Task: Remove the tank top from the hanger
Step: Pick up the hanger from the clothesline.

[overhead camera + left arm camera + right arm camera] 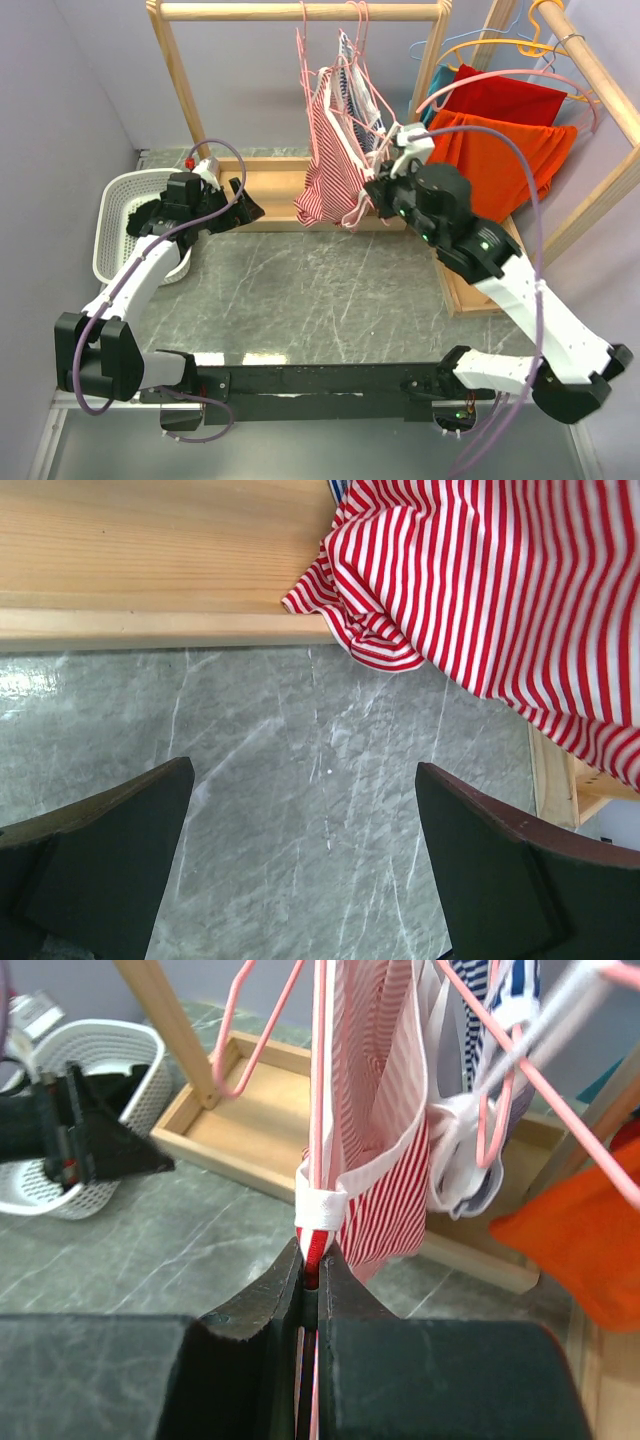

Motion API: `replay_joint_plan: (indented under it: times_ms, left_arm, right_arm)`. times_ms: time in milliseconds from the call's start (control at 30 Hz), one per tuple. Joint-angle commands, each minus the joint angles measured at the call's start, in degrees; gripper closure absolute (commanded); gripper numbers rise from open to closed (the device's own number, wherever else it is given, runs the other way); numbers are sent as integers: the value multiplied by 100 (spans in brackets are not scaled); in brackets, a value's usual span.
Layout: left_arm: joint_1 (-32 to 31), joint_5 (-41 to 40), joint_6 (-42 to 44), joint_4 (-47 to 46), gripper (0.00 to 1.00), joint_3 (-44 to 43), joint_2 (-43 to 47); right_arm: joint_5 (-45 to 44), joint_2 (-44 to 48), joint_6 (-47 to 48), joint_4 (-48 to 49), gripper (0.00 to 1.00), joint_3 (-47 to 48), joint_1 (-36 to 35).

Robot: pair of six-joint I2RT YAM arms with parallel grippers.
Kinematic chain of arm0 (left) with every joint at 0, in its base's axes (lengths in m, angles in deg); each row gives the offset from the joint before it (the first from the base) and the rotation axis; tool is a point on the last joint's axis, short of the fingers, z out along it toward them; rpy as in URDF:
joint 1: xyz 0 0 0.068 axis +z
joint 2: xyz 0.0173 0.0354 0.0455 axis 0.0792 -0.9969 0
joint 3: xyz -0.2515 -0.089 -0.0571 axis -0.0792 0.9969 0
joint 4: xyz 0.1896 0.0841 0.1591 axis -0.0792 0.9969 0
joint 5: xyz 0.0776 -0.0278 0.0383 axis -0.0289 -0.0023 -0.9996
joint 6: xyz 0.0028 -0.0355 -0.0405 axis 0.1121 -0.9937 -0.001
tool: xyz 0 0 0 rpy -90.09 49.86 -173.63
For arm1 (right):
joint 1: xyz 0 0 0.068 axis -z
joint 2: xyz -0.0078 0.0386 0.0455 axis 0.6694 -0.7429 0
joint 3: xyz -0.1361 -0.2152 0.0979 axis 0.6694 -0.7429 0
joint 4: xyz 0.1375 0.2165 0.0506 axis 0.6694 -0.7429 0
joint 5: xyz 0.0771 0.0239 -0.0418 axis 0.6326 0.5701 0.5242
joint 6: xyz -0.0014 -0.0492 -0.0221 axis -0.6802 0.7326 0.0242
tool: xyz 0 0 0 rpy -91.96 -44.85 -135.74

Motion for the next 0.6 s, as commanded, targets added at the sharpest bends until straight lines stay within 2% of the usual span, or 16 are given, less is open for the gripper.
replay_joint_plan:
  times_ms: [0, 400, 567]
  left_arm:
    - [-28, 70, 62, -39, 1, -79, 48]
    - [-28, 44, 70, -92, 1, -123, -110]
    - [-28, -9, 97, -22, 1, -150, -93]
  right_arm:
    - [-246, -298, 247, 568, 100, 485, 165]
    - [606, -983, 406, 954, 100, 942, 894]
    - [669, -1466, 502, 937, 100, 1373, 1009]
